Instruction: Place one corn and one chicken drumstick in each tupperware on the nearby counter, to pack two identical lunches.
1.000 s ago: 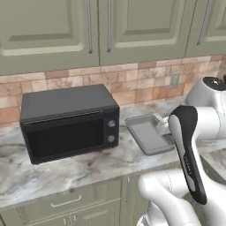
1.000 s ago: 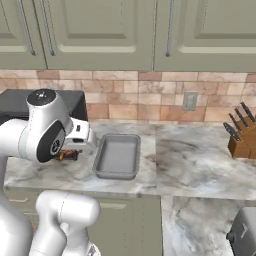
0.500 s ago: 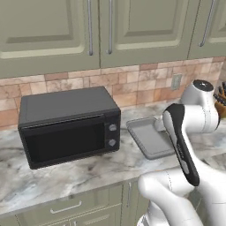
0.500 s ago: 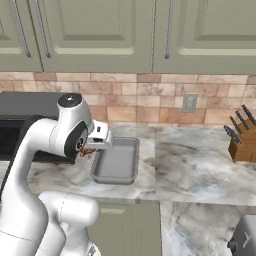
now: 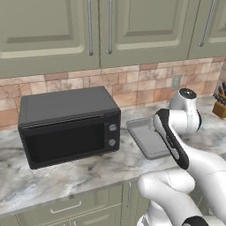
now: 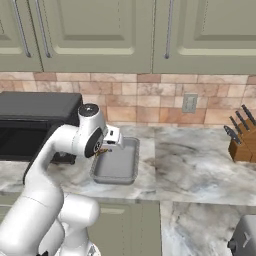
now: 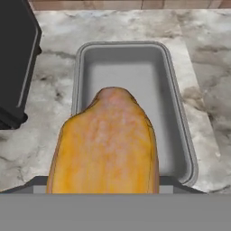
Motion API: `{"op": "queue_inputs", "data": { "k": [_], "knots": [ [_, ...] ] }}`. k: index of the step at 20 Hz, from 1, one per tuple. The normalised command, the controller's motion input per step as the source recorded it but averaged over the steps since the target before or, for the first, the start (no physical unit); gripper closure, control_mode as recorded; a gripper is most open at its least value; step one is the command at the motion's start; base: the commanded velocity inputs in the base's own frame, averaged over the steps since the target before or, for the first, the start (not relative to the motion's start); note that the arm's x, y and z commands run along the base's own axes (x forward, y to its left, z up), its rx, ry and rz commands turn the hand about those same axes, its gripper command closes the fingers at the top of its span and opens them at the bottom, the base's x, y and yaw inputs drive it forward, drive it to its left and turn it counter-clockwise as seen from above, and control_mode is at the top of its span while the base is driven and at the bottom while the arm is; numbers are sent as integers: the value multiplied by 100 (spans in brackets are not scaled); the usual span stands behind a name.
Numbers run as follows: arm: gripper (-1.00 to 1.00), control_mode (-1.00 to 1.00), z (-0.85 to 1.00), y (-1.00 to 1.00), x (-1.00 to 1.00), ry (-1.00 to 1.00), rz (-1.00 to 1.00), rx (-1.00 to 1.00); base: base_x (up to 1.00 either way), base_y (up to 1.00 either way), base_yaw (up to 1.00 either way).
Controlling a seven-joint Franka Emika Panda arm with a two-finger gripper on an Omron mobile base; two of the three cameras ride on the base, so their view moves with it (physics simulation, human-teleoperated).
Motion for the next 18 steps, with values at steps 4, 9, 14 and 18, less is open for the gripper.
{"op": "queue_inputs", "data": {
  "k": [4, 9, 14, 18],
  "knots": [
    [100, -100, -33, 0, 74, 0, 0, 0, 0, 0, 0],
    [100, -100, -33, -3, 70, 1, 0, 0, 0, 0, 0],
    [100, -100, -19, -29, 31, 9, 0, 0, 0, 0, 0],
    [100, -100, -18, -30, 16, 8, 0, 0, 0, 0, 0]
  ]
}}
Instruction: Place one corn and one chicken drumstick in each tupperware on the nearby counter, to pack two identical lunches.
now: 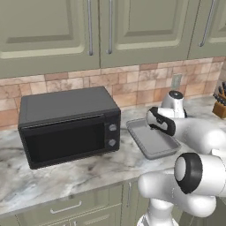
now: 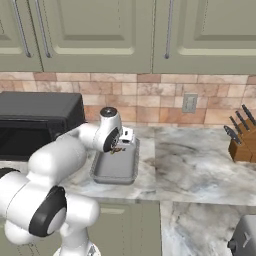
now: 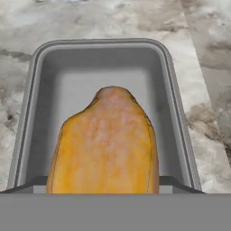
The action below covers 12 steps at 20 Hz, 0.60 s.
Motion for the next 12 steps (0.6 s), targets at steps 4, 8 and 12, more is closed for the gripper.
{"op": "queue_inputs", "data": {
  "k": [4, 8, 12],
  "knots": [
    [100, -100, -14, -3, 13, 6, 0, 0, 0, 0, 0],
    [100, -100, -31, 0, 4, 0, 0, 0, 0, 0, 0],
    [100, -100, -47, 0, 0, 0, 0, 0, 0, 0, 0]
  ]
}}
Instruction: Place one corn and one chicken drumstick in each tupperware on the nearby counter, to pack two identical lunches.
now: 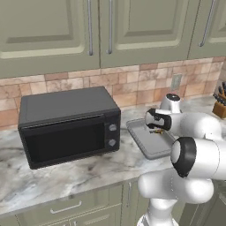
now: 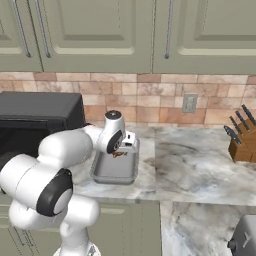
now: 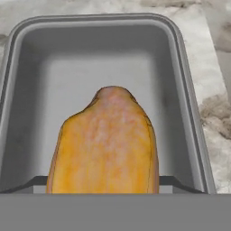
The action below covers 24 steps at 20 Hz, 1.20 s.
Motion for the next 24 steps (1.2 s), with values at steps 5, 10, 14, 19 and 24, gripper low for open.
{"op": "queue_inputs", "data": {
  "k": [5, 10, 14, 19, 24],
  "knots": [
    [100, -100, -39, 0, 8, 0, 0, 0, 0, 0, 0],
    [100, -100, -14, 0, 23, 0, 0, 0, 0, 0, 0],
    [100, -100, -13, 0, 33, 0, 0, 0, 0, 0, 0],
    [100, -100, -19, 0, 29, 0, 0, 0, 0, 0, 0],
    [-100, -100, -12, 0, 10, 0, 0, 0, 0, 0, 0]
  ]
}}
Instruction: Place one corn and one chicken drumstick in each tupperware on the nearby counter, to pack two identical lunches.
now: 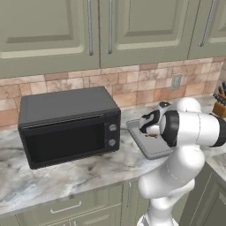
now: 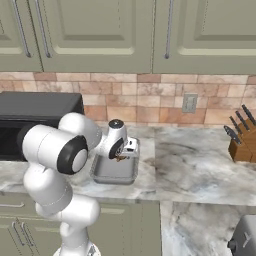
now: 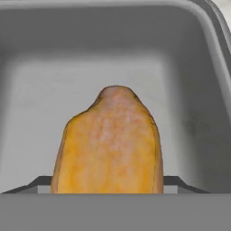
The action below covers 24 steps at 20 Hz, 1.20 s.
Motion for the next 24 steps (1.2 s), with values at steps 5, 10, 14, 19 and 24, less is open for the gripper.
{"op": "queue_inputs", "data": {
  "k": [5, 10, 14, 19, 24],
  "knots": [
    [-100, -100, 10, 0, -2, 1, 0, 0, 0, 0, 0],
    [-100, -100, 58, 3, -14, 1, -1, 0, 0, 0, 0],
    [-100, -100, 82, 0, -35, 0, 0, 0, 0, 0, 0],
    [-100, -100, 62, 3, -96, 0, 0, 0, 0, 0, 0],
    [-100, -100, 32, 34, -100, 0, 0, -3, 0, 0, 0]
  ]
}}
